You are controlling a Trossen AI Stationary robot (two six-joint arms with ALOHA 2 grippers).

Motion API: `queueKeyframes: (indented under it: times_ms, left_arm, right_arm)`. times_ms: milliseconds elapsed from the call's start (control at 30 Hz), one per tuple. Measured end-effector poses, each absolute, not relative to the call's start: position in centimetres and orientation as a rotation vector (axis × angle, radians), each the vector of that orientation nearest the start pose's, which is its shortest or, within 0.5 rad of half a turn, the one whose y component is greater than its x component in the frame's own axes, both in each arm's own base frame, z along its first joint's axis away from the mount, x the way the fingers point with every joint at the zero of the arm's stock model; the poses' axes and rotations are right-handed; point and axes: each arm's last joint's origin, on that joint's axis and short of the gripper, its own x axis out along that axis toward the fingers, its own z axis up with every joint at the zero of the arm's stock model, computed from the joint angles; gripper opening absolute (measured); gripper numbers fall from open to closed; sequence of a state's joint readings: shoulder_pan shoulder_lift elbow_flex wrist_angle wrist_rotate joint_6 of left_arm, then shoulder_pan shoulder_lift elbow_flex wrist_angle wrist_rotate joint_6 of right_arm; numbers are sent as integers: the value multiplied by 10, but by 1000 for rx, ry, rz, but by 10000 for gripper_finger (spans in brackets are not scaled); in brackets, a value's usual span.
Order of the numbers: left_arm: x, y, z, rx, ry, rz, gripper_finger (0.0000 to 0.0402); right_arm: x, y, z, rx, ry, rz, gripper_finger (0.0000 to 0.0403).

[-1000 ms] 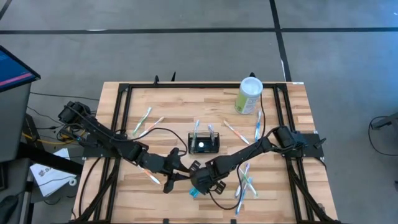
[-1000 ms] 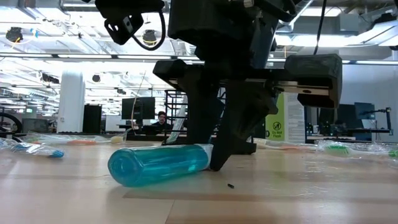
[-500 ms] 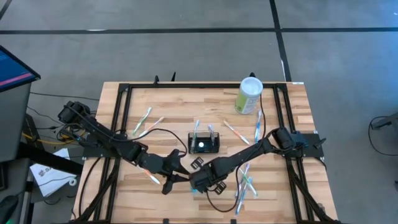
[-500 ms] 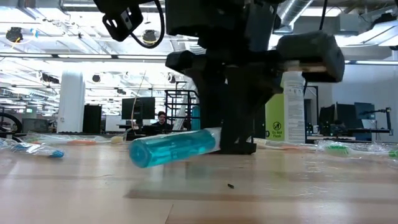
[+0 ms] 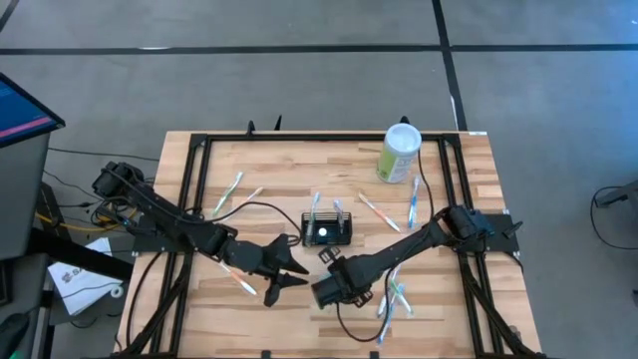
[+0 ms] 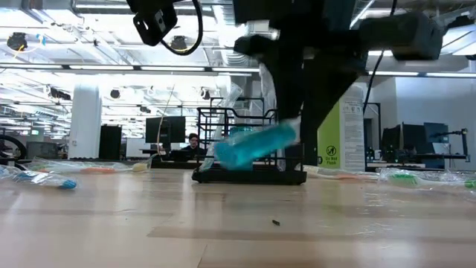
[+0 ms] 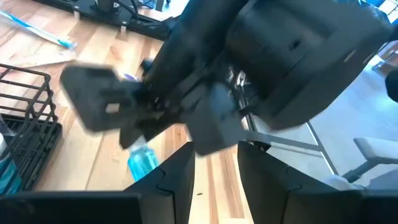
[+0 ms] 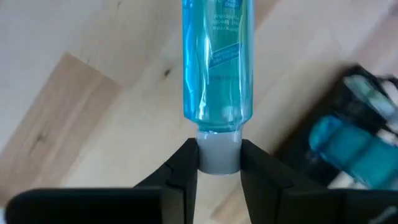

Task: Pick & Place toothbrushing station
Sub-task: Put the mouthwash bottle into the middle compartment of the organizer

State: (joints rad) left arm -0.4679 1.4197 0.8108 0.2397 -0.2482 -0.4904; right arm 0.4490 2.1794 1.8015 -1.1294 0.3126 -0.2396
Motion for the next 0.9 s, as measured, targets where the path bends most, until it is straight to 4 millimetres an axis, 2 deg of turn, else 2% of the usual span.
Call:
queueKeyframes:
  times_ms: [433, 900]
  left_arm:
    - [276, -131, 239, -372, 371, -106, 117]
    - [289, -102, 241, -481, 337, -42, 117]
  right_arm:
    - [368, 166, 239, -874, 1323, 36, 87]
    - [358, 170, 244, -958, 1340, -25, 87]
